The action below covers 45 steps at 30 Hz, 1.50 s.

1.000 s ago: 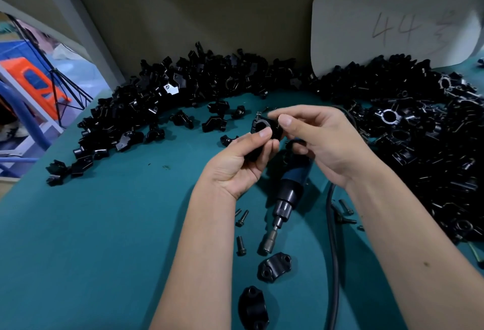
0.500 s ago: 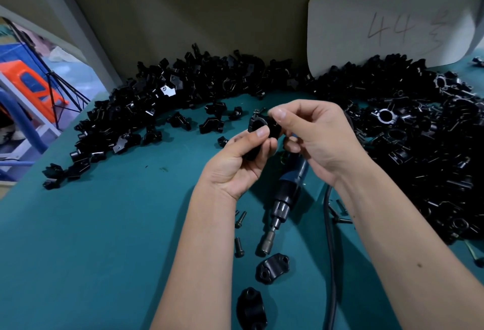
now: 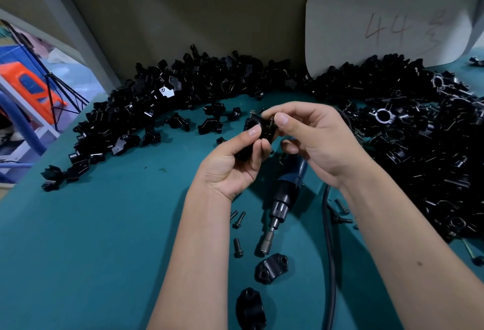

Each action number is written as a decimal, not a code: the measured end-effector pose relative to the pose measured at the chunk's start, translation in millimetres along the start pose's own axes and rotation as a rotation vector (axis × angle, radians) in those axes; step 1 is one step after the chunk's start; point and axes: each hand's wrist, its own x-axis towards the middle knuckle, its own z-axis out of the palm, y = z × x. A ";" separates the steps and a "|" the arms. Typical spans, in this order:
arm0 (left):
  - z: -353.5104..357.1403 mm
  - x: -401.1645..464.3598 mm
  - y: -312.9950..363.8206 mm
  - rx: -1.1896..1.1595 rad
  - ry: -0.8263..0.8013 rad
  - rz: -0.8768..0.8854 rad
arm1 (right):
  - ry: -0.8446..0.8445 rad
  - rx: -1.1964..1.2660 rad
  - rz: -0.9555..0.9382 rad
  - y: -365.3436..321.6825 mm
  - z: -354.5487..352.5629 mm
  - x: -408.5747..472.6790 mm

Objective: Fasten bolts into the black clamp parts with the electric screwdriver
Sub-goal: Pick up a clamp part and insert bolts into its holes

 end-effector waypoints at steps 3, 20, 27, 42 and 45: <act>2.2 -0.4 -1.9 -0.011 -0.021 -0.010 | 0.103 0.067 0.059 3.7 4.7 0.7; 2.9 3.5 -4.2 0.086 -0.027 0.099 | 0.315 -0.047 -0.094 -0.6 23.6 3.5; 7.8 3.2 -6.0 0.155 -0.069 0.219 | 0.198 0.131 0.026 1.5 21.5 -0.1; 5.3 2.3 -5.0 0.182 -0.105 0.259 | 0.240 0.130 0.008 1.2 23.1 0.4; 7.4 2.4 -5.9 0.191 -0.102 0.261 | 0.297 0.091 -0.057 0.8 26.0 0.8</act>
